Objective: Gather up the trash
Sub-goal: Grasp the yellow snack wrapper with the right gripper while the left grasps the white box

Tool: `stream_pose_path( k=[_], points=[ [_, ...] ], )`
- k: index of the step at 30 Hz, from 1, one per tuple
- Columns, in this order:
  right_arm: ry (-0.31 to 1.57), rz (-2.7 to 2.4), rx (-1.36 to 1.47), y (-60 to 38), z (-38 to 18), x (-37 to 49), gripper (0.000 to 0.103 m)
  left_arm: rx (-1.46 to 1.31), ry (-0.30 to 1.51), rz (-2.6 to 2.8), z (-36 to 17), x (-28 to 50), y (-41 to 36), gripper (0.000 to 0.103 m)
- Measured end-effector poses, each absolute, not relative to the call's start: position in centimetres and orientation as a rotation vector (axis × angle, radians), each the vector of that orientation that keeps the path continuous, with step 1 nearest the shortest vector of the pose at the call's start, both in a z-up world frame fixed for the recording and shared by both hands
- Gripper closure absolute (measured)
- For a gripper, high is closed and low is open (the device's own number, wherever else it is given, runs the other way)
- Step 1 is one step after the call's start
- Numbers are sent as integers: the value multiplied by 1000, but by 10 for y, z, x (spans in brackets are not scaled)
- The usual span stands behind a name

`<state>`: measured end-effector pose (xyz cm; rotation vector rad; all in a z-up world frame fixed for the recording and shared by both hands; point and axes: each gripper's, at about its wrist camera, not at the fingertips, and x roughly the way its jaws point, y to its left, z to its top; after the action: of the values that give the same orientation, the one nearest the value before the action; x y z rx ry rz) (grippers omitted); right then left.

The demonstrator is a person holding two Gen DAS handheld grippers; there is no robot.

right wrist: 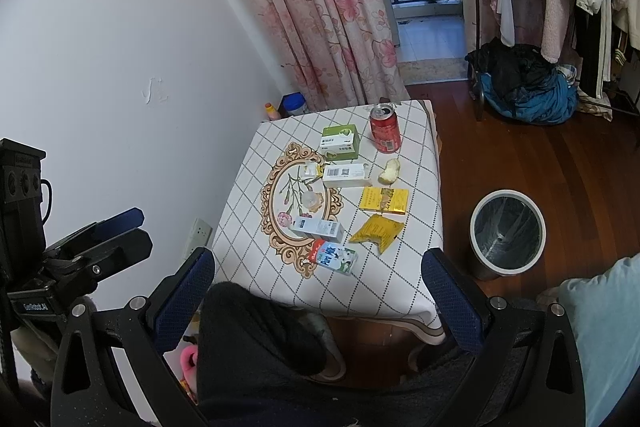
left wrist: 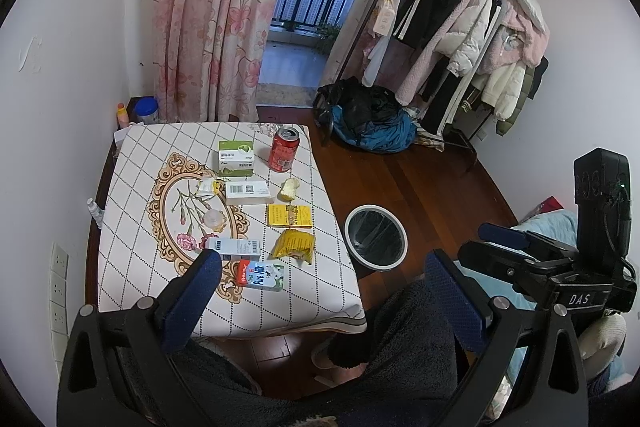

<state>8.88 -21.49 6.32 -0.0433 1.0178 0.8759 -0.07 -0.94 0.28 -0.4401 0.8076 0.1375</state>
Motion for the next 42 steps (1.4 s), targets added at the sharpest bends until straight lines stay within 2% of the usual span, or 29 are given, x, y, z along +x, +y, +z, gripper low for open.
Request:
stream_pose_path(
  k=[6, 10, 13, 16, 19, 23, 27, 28, 31, 33, 36, 38, 42],
  points=[
    [1036, 846, -22, -206, 55, 101, 0, -408, 831, 283, -14, 14, 14, 0],
    [1103, 772, -33, -187, 18, 132, 0, -380, 894, 543, -72, 41, 63, 0],
    [1211, 719, -62, -161, -42, 168, 0, -406, 968, 601, -118, 53, 83, 0],
    [1306, 656, -113, -142, -102, 195, 0, -563, 1131, 644, -197, 72, 111, 0],
    [1427, 584, -113, -125, -171, 222, 0, -709, 1218, 669, -247, 84, 122, 0],
    [1532, 521, 50, -121, -231, 243, 2, -866, 1269, 687, -281, 103, 127, 2],
    [1623, 505, 211, -112, -267, 248, 12, -1033, 1298, 649, -314, 130, 132, 14],
    [1636, 505, 238, -109, -273, 248, 13, -1047, 1297, 644, -318, 134, 133, 21],
    [1656, 500, 275, -99, -285, 246, 22, -1102, 1312, 630, -332, 148, 135, 24],
    [1666, 498, 293, -93, -290, 244, 35, -1114, 1309, 643, -336, 154, 136, 42],
    [1664, 494, 289, -86, -293, 243, 47, -1111, 1291, 669, -333, 155, 138, 53],
    [1651, 501, 284, -84, -293, 243, 50, -1068, 1289, 678, -329, 156, 137, 62],
    [1642, 506, 214, -78, -289, 240, 51, -899, 1302, 681, -310, 155, 140, 68]
  ],
)
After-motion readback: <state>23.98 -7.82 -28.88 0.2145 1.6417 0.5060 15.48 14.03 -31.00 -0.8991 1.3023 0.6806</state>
